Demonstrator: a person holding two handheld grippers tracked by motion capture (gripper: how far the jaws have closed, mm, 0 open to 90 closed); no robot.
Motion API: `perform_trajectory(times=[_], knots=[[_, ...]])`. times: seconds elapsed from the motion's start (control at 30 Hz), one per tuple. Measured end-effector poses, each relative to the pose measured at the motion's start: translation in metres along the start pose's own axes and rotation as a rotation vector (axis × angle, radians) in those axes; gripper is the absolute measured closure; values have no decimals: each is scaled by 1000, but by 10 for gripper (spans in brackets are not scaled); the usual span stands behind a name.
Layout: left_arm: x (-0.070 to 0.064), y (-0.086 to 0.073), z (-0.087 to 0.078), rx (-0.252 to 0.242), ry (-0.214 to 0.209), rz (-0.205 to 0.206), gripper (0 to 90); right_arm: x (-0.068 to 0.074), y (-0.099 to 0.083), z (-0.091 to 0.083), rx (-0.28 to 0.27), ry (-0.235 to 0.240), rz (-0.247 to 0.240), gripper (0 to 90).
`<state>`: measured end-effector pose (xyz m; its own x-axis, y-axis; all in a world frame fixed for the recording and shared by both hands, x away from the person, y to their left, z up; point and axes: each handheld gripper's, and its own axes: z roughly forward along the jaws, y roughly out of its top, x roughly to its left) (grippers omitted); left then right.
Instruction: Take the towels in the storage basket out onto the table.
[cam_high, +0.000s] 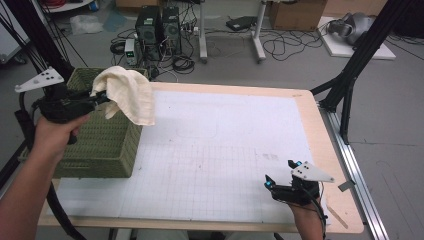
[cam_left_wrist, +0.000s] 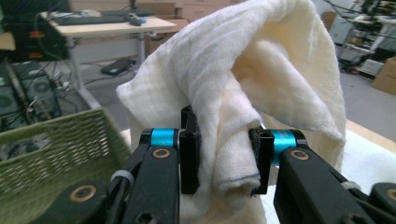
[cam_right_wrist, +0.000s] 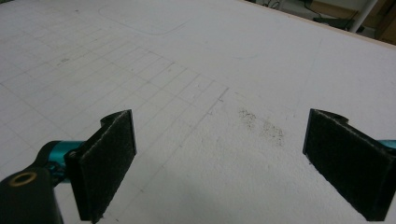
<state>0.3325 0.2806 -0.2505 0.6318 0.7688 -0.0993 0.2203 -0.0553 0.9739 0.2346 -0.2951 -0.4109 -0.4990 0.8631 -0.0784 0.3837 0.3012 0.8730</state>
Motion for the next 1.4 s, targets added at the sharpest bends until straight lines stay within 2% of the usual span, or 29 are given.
perform_trajectory(times=[0.07,0.13,0.3,0.4,0.47,0.5,0.57,0.6,0.67,0.87,0.93,0.97,1.0,1.03,1.13,1.17,1.23,1.33,1.4], knots=[[-11,-2,9,-8,-30,19,718,0,0,0,0,2,3,88],[-15,-3,12,-7,-40,28,718,0,0,0,1,2,5,87],[-35,-9,32,-26,-95,57,718,0,0,1,0,5,5,88],[-42,-12,38,-37,-111,63,718,0,0,1,-2,5,3,88],[-52,-17,47,-61,-140,61,718,0,0,1,-2,5,3,88],[-52,-17,47,-61,-140,61,718,0,0,1,-3,4,3,88],[-64,-24,57,-60,-173,67,717,0,0,1,-1,6,8,88],[-64,-24,57,-60,-173,67,717,0,0,1,-3,7,6,88],[-72,-30,64,-57,-198,69,717,0,0,1,-3,7,5,88],[-96,-52,90,16,-265,77,715,0,1,1,-4,7,6,88],[-104,-64,100,39,-270,76,715,0,1,1,-4,8,8,88],[-112,-77,110,62,-275,72,715,0,1,1,-4,8,7,88],[-112,-77,110,62,-275,72,714,0,1,1,-3,8,8,88],[-115,-83,115,74,-272,76,714,0,1,1,-1,7,5,88],[-122,-100,129,96,-279,48,713,0,0,2,-1,6,3,88],[-127,-108,139,118,-283,48,713,0,0,2,0,5,2,88],[-130,-111,143,131,-287,52,711,0,0,2,0,9,6,88],[-139,-123,160,186,-302,48,706,0,0,3,0,8,4,88],[-141,-125,162,193,-303,51,705,-1,0,3,2,8,5,88]])
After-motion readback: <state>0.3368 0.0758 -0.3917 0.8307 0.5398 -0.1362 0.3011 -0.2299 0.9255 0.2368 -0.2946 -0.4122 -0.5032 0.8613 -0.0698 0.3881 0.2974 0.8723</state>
